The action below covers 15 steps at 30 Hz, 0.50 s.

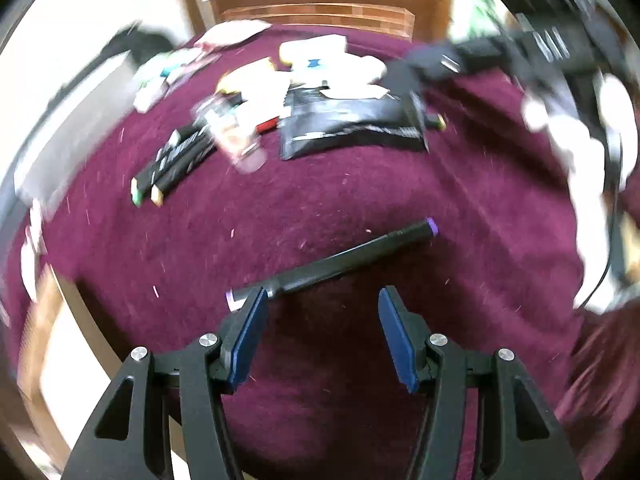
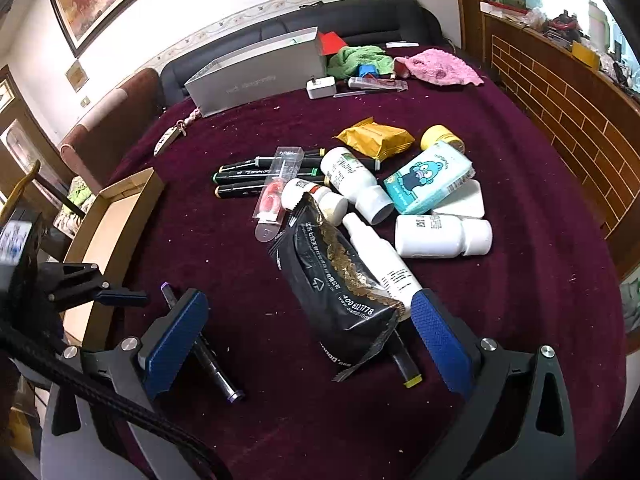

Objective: Organize objects
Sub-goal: 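Close the left gripper on the purple-capped marker while the right gripper grasps the black bag, then carry the marker and the black bag over the cardboard tray with both grippers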

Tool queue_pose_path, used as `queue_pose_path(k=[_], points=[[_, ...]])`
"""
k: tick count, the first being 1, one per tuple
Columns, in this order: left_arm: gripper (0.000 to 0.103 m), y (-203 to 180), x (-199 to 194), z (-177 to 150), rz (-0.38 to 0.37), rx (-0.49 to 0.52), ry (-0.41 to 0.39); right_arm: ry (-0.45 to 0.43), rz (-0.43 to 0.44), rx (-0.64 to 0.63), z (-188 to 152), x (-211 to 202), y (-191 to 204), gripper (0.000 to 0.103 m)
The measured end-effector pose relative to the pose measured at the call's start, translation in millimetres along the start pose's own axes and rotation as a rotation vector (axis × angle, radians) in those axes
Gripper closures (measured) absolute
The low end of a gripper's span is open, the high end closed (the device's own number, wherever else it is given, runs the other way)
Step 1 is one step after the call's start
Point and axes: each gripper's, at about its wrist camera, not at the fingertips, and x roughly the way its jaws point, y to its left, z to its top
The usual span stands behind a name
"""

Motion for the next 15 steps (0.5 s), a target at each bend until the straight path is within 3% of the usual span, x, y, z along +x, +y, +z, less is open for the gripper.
queue_pose_path(k=[3,5,7,11,12,13,15], points=[[0.052,-15.0,13.7,9.1,0.078,0.236,0.061,0.001,0.005,0.005,-1.3,-0.2,-1.8,0.001],[0.047,-19.7,25.2,12.3,0.051,0.339,0.123,-0.008,0.009,0.025,-2.4,-3.5,-5.7,0.001],[0.040,-15.8,31.2,21.7,0.022,0.366,0.168,-0.015,0.008,0.047,-2.7,-6.2,-11.1,0.001],[0.041,11.1,45.8,40.8,-0.115,0.147,0.284,-0.016,-0.002,0.062,-0.3,-6.6,-18.6,0.001],[0.056,14.2,44.9,39.7,-0.135,0.106,0.289,-0.013,-0.002,0.063,0.4,-5.8,-19.6,0.001],[0.062,15.0,40.4,35.7,-0.158,0.068,0.276,-0.009,-0.001,0.064,1.3,-4.7,-20.3,0.001],[0.086,11.4,30.6,26.1,-0.149,0.012,0.250,-0.004,0.007,0.053,2.5,-3.2,-20.0,0.001]])
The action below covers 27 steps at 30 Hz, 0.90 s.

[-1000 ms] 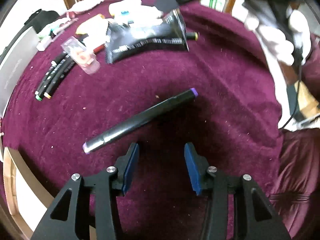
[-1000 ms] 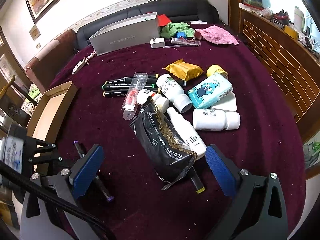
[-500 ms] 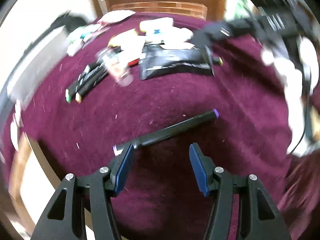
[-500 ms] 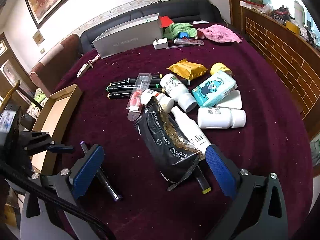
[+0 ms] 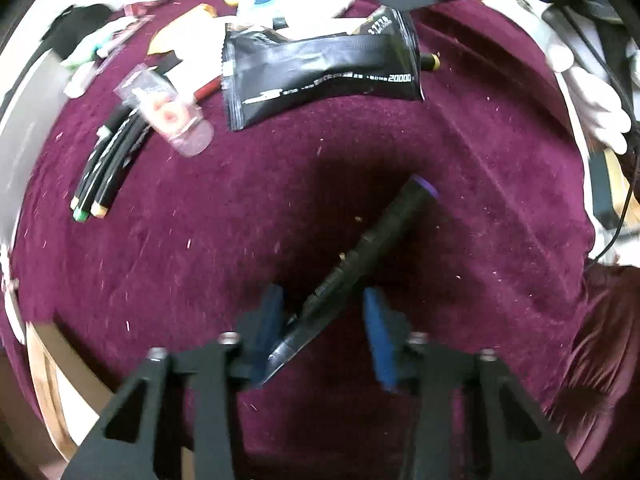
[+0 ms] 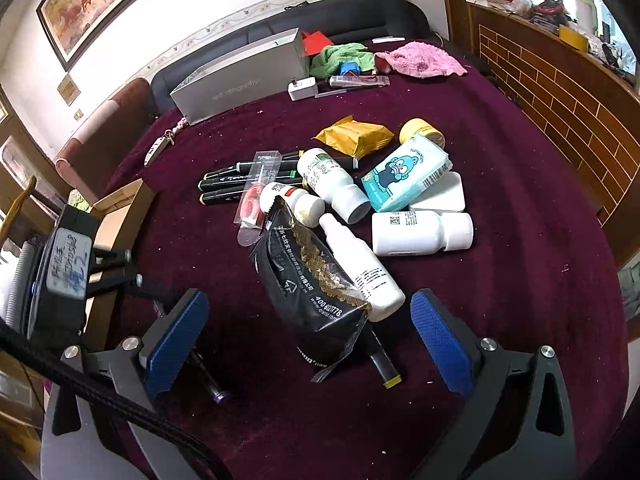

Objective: Organize objects
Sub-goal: 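Carry the marker and the black bag over the cardboard tray with both grippers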

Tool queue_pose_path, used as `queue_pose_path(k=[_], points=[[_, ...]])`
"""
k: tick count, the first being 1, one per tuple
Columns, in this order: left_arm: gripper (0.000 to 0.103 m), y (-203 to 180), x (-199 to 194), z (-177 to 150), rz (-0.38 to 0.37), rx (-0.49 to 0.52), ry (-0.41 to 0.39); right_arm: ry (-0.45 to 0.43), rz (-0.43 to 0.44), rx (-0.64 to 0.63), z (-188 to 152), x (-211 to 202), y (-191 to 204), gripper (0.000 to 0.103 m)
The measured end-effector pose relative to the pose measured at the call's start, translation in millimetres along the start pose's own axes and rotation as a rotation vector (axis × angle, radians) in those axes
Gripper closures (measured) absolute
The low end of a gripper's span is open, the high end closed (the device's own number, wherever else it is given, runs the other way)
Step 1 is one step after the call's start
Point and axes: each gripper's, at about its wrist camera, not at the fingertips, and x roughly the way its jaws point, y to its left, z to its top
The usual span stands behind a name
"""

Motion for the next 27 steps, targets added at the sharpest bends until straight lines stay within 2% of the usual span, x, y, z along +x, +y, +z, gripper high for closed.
queue_pose_path(k=[1,5,9,11,13,15,16,17,19,22,24,27], points=[[0.092,-1.6,-2.4,-4.2,-0.008,-0.025,-0.011,0.006,0.004,-0.012,1.4,1.9,1.3,0.001],[0.092,-11.8,-9.5,-26.0,-0.027,-0.117,-0.089,0.016,-0.007,-0.045,9.7,8.6,4.0,0.001],[0.092,-5.8,-23.7,-47.8,-0.035,-0.261,-0.186,0.030,-0.045,-0.128,20.6,16.2,15.9,0.002],[0.092,-3.2,-35.4,-60.7,-0.047,-0.331,-0.240,0.039,-0.089,-0.207,21.1,21.7,30.8,0.002],[0.092,-3.2,-46.3,-72.9,-0.044,-0.381,-0.283,0.043,-0.183,-0.324,16.3,31.9,51.1,0.004],[0.092,-1.7,-57.6,-84.4,-0.045,-0.434,-0.326,0.053,-0.274,-0.410,10.2,43.8,65.5,0.011],[0.092,-0.6,-62.3,-88.8,-0.044,-0.449,-0.343,0.064,-0.315,-0.450,6.6,51.0,71.9,0.022],[0.092,-2.7,-67.4,-92.5,-0.043,-0.463,-0.362,0.088,-0.360,-0.492,1.8,61.2,78.7,0.037],[0.092,-4.3,-76.9,-101.1,-0.027,-0.494,-0.398,0.141,-0.428,-0.541,-6.7,79.5,84.9,0.055],[0.091,5.0,-87.8,-111.7,-0.002,-0.518,-0.448,0.167,-0.496,-0.564,-13.8,95.1,82.6,0.063],[0.091,5.1,-95.9,-122.3,0.013,-0.535,-0.481,0.161,-0.489,-0.539,-13.2,91.2,80.6,0.067],[0.091,3.9,-105.8,-133.5,0.032,-0.554,-0.527,0.158,-0.371,-0.433,-4.9,73.4,75.0,0.074]])
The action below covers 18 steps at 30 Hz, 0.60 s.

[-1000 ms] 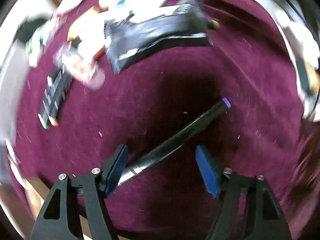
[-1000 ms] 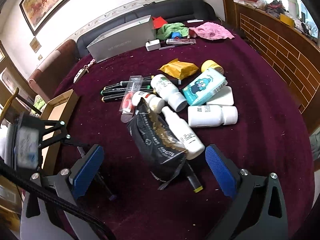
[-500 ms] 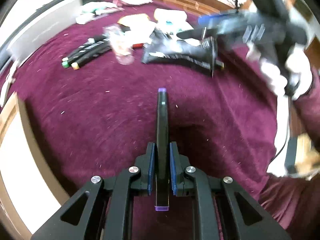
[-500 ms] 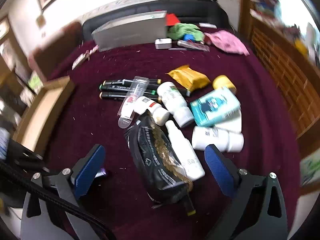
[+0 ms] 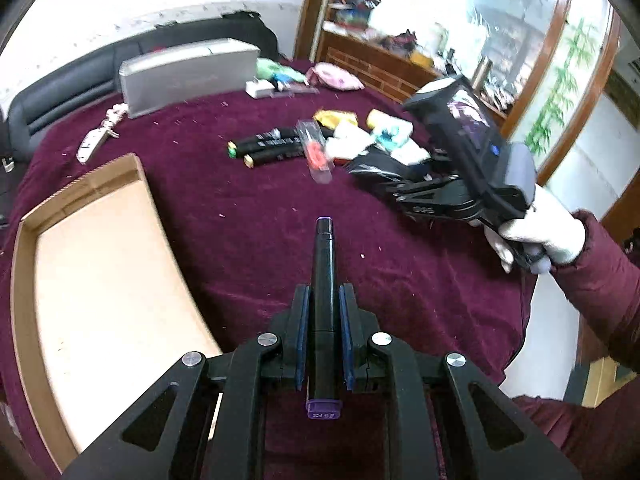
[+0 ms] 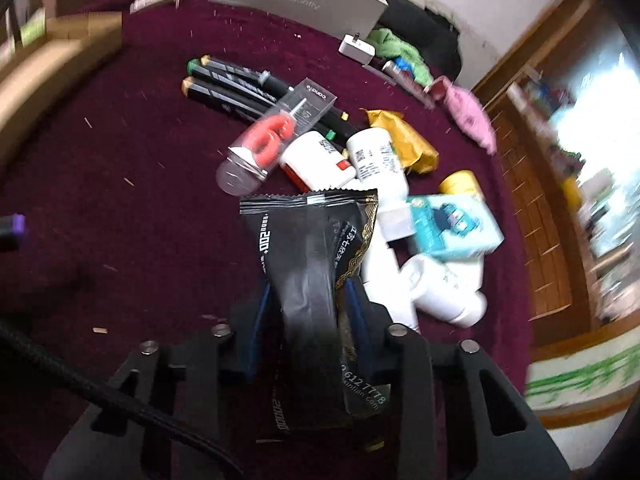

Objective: Organize objects
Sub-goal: 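Carry the marker and the black bag over the cardboard tray with both grippers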

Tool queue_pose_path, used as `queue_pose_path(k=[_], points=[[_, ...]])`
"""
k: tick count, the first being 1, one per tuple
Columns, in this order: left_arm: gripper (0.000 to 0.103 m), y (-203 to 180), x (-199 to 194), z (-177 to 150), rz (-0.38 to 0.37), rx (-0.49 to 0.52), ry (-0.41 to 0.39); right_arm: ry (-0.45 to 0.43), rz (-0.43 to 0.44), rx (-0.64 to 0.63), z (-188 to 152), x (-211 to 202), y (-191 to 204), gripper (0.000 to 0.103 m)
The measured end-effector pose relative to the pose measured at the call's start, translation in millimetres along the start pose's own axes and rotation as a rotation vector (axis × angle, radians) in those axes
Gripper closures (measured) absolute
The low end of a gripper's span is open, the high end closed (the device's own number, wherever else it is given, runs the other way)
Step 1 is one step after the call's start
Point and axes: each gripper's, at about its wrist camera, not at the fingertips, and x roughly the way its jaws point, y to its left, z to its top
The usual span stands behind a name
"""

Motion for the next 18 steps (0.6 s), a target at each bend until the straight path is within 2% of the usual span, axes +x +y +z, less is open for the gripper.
queue_pose_path(k=[4,9,14,18], points=[[0.091,10.3,-21.1,-2.4,0.016,-0.038,-0.071,-0.048,0.074,0.089,-1.0,-33.0,-13.7,0.076],[0.091,34.6,-50.1,-2.2,0.068,-0.108,-0.149,-0.108,0.186,0.121,7.0,-76.6,-1.7,0.076],[0.091,74.2,-72.6,6.1,0.161,-0.188,-0.210,-0.128,0.392,0.124,38.8,-101.7,36.0,0.076],[0.091,111.1,-69.1,18.8,0.242,-0.228,-0.204,-0.099,0.581,0.149,76.7,-100.1,73.9,0.076]])
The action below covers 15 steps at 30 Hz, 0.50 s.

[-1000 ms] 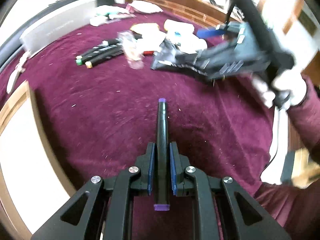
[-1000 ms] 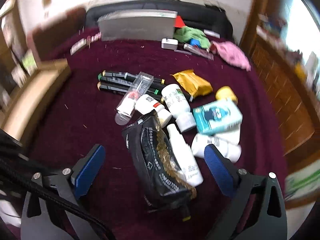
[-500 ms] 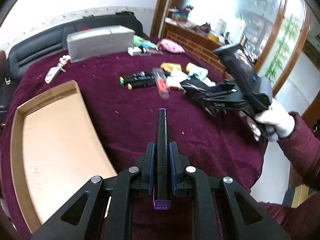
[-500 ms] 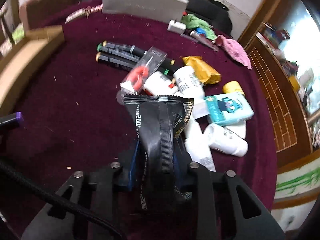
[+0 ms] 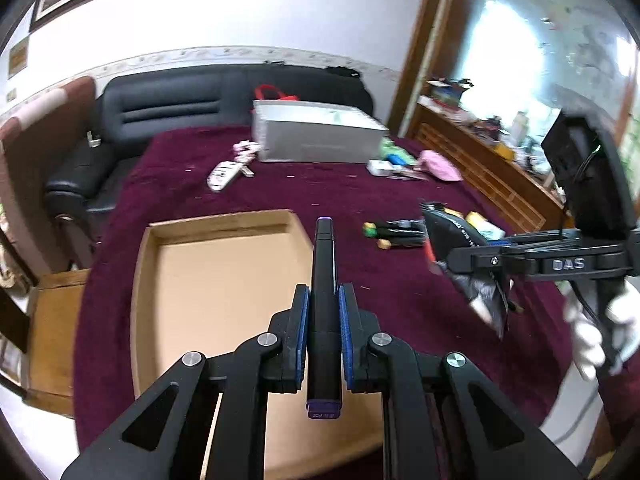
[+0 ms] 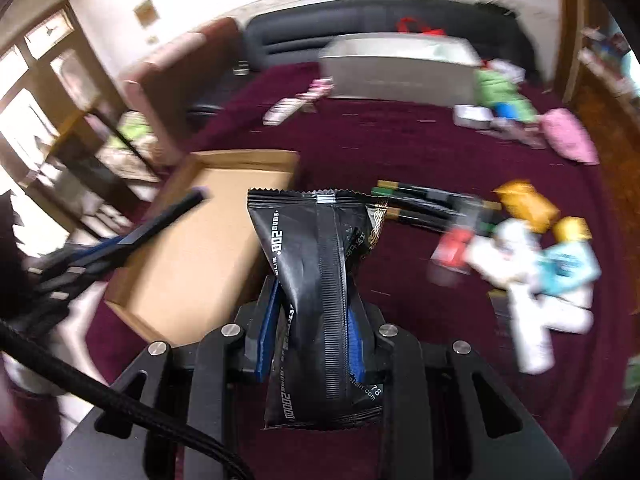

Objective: Organize objects
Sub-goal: 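Carry the marker and the black bag over the cardboard tray with both grippers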

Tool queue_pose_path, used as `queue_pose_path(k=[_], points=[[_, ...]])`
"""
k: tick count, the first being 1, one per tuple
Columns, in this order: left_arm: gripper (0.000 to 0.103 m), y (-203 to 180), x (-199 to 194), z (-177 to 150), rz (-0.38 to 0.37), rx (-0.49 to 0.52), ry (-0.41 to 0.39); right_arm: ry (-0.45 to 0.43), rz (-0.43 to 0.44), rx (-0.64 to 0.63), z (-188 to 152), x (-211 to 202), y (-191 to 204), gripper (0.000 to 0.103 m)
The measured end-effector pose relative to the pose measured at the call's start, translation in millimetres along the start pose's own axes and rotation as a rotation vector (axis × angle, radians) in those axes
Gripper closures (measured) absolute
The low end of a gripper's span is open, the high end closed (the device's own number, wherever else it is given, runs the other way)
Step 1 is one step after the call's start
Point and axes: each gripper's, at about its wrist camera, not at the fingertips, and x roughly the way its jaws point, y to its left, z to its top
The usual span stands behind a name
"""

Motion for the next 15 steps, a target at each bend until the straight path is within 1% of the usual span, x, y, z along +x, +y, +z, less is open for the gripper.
queue_pose_path(k=[1,2,4,5,7,8,11,15], points=[[0.091,6.2,6.8,4.7,0.025,-0.007,0.005,0.008,0.027,0.009,7.0,10.0,9.1,0.076],[0.091,10.3,12.3,7.1,0.035,-0.011,0.011,0.020,0.051,0.023,18.0,25.5,18.3,0.076],[0.091,24.0,33.2,15.5,0.074,-0.027,0.031,0.050,0.086,0.061,36.0,55.6,30.2,0.075],[0.091,32.1,45.3,19.0,0.092,-0.043,0.042,0.062,0.084,0.079,42.8,69.7,34.5,0.075],[0.091,43.7,66.8,23.3,0.110,-0.073,0.060,0.080,0.058,0.111,54.3,96.9,39.5,0.075],[0.091,50.7,74.9,23.8,0.111,-0.092,0.068,0.094,0.037,0.131,59.8,114.0,41.3,0.075],[0.092,66.4,108.7,25.9,0.108,-0.129,0.110,0.117,-0.015,0.170,69.2,145.6,39.9,0.076],[0.092,75.2,133.2,20.8,0.086,-0.187,0.141,0.132,-0.054,0.216,76.8,167.9,30.8,0.077]])
